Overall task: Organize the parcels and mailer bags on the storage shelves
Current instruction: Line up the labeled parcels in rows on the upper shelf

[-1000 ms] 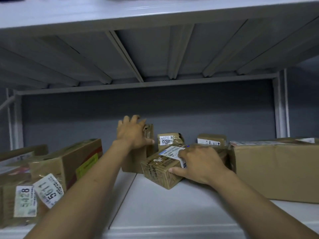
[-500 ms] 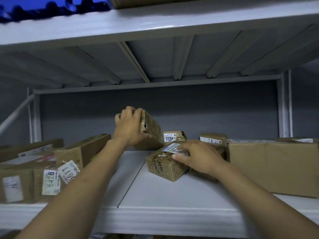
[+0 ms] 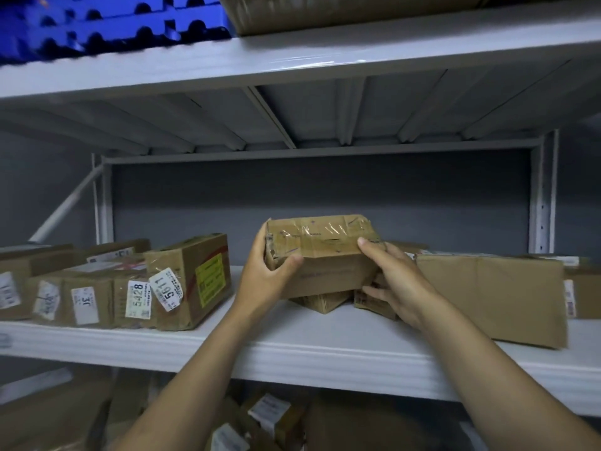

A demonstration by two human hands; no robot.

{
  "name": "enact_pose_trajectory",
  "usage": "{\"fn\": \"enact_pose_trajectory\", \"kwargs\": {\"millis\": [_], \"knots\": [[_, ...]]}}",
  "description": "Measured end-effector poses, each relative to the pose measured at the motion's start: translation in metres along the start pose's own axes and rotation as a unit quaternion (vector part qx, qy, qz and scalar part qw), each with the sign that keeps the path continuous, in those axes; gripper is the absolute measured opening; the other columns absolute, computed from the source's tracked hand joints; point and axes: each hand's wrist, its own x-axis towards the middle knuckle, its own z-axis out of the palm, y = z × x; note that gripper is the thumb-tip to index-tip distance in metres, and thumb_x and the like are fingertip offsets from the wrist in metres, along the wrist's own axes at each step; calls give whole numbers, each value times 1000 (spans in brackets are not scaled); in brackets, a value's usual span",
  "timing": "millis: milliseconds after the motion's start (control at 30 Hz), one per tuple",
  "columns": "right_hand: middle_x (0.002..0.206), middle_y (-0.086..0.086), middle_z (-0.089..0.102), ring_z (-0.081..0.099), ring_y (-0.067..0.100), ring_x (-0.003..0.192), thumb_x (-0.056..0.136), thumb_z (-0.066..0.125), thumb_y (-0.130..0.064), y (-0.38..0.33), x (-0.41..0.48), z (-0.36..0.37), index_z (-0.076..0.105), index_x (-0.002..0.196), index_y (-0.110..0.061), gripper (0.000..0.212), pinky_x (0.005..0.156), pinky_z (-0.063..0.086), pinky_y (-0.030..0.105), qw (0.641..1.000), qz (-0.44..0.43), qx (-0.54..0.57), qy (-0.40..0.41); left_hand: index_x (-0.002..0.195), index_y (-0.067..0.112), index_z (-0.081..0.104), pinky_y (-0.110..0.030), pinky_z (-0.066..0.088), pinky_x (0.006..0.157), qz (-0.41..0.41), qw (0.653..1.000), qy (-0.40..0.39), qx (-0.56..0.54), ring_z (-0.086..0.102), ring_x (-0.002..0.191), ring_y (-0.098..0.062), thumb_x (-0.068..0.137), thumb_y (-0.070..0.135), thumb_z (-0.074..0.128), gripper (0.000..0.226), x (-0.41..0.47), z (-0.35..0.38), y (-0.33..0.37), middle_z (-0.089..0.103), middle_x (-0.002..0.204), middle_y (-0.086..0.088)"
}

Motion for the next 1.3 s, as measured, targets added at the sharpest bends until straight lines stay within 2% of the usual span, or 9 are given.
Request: {"fn": "enact_pose_trajectory", "kwargs": {"millis": [133,267,367,467,633,767,867,1033,1300], "knots": [[121,-11,61,58,8,111,86,67,-36,1,-21,0,53,127,-29,45,95,47,35,997,-70,-14,12,145,40,31,-12,42,79,-42,999,16,2,49,117,-3,76,67,60,79,-8,-6,10,45,136,12],[122,-2,62,60,14,112,86,65,-10,-2,-35,2,55,127,-23,45,90,49,29,991,-126,30,23,130,35,53,-23,47,87,-70,997,-5,-37,58,112,-6,87,30,69,46,-10,-21,8,63,119,15],[120,3,67,61,23,115,78,70,-37,-3,-42,10,59,121,-20,47,94,49,41,993,-90,77,9,125,35,54,-35,50,97,-65,998,-10,-3,57,116,-9,83,7,72,54,-15,-31,3,64,119,14],[113,0,67,64,15,103,72,72,-51,2,-45,22,56,122,-19,62,90,53,34,991,-96,31,82,121,37,53,-41,52,95,-72,997,-21,-24,59,112,-8,81,22,75,48,-25,-40,-1,63,117,16],[128,-6,55,55,8,116,84,73,-20,20,-52,37,44,139,-21,62,82,48,19,991,-104,13,83,123,40,56,-43,51,97,-108,991,7,-74,60,112,-8,66,72,63,66,-38,-47,-6,62,123,13],[129,-4,61,56,13,121,81,74,-11,32,-58,42,52,134,-28,60,96,52,37,993,-103,43,39,127,38,54,-43,49,100,-118,988,1,-104,61,112,-9,86,43,66,43,-41,-55,-10,64,122,12],[133,-6,57,56,15,120,82,72,-12,31,-66,44,51,131,-40,60,76,55,23,992,-116,54,12,134,32,49,-43,52,95,-144,970,-25,-193,64,109,-14,90,21,63,48,-42,-59,-10,64,124,4],[127,-22,53,52,6,122,79,75,-8,25,-79,46,43,134,-52,77,99,48,36,983,-178,-42,22,140,38,37,-47,50,97,-161,950,-82,-256,61,115,-21,84,-5,62,74,-42,-62,-16,62,126,0],[126,-17,57,53,5,118,82,69,-1,17,-83,46,39,137,-49,79,89,53,30,972,-160,-155,72,139,59,27,-47,51,96,-99,978,-100,-157,58,119,-17,59,16,90,111,-40,-65,-14,53,132,12]]}}
